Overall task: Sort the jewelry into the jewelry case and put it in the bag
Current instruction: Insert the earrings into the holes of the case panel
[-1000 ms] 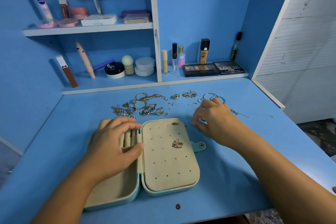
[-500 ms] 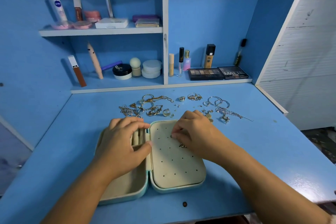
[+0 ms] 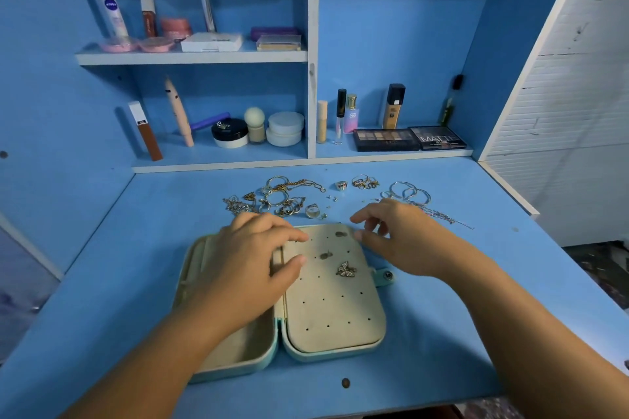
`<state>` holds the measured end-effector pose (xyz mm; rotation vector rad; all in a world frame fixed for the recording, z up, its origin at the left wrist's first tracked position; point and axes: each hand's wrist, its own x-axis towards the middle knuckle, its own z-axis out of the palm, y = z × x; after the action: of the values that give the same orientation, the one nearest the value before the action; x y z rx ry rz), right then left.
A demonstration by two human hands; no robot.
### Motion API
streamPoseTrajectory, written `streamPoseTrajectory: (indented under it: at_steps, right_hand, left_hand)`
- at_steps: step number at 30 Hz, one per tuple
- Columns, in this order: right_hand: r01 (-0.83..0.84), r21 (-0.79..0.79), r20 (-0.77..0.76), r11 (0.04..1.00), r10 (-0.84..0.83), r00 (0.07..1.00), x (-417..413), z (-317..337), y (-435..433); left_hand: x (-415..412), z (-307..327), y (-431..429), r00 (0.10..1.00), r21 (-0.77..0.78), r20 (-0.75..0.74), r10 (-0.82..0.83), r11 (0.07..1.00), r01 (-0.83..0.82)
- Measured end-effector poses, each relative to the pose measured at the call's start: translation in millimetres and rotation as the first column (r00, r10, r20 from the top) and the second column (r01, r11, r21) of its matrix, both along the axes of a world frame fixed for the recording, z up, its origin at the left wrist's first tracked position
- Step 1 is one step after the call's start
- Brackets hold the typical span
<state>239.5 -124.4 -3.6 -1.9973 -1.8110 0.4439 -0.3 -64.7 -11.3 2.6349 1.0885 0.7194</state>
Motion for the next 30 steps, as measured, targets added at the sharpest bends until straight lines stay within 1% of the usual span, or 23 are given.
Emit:
streamPoseTrajectory:
  at_steps: [3,5,7,11,15,18,22,26,30]
  right_hand:
    - [0.017,0.008,-0.063,1.000,-0.016,0.998,-7.2,-4.7,5.5]
    - [0.021,0.019,-0.072,1.000,-0.019,0.997,-11.3,-6.2,8.8]
    - [0.034,0.028,-0.068,0.999,-0.032,0.997,-14.9,-7.3,10.6]
    - [0.064,0.008,-0.078,0.998,-0.064,0.995,-18.7,-6.6,11.4]
    - [0.073,-0.017,-0.068,0.997,-0.074,0.995,-22.9,-2.6,13.0]
    - [0.105,-0.076,-0.098,0.992,-0.113,0.989,-26.1,2.5,16.1]
    - [0.162,-0.143,-0.140,0.976,-0.182,0.973,-30.1,5.4,24.1]
    - [0.202,-0.157,-0.249,0.967,-0.236,0.939,-35.7,12.8,24.8]
    - [0.200,-0.143,-0.402,0.969,-0.242,0.883,-35.2,18.8,14.2]
  left_hand:
    - [20.6,11.0,-0.6,0.990,-0.038,-0.073,-0.120,0.992,0.117]
    - [32.2,13.5,1.9,0.983,-0.081,-0.122,-0.136,0.989,0.127]
    - [38.8,12.2,3.7,0.982,-0.100,-0.140,-0.129,0.988,0.116]
    - [41.5,1.7,3.7,0.993,-0.163,-0.056,-0.106,0.982,0.095]
    - [37.6,-0.5,5.0,0.996,-0.197,0.078,-0.040,0.979,0.055]
    - [33.8,-0.1,6.4,0.992,-0.183,0.123,-0.007,0.983,0.030]
    - [33.7,-4.0,7.3,0.973,-0.180,0.231,-0.019,0.982,0.062]
    - [34.7,-5.9,10.3,0.955,-0.188,0.295,-0.005,0.980,0.063]
    - [32.3,-4.9,10.7,0.962,-0.160,0.268,-0.042,0.983,0.087]
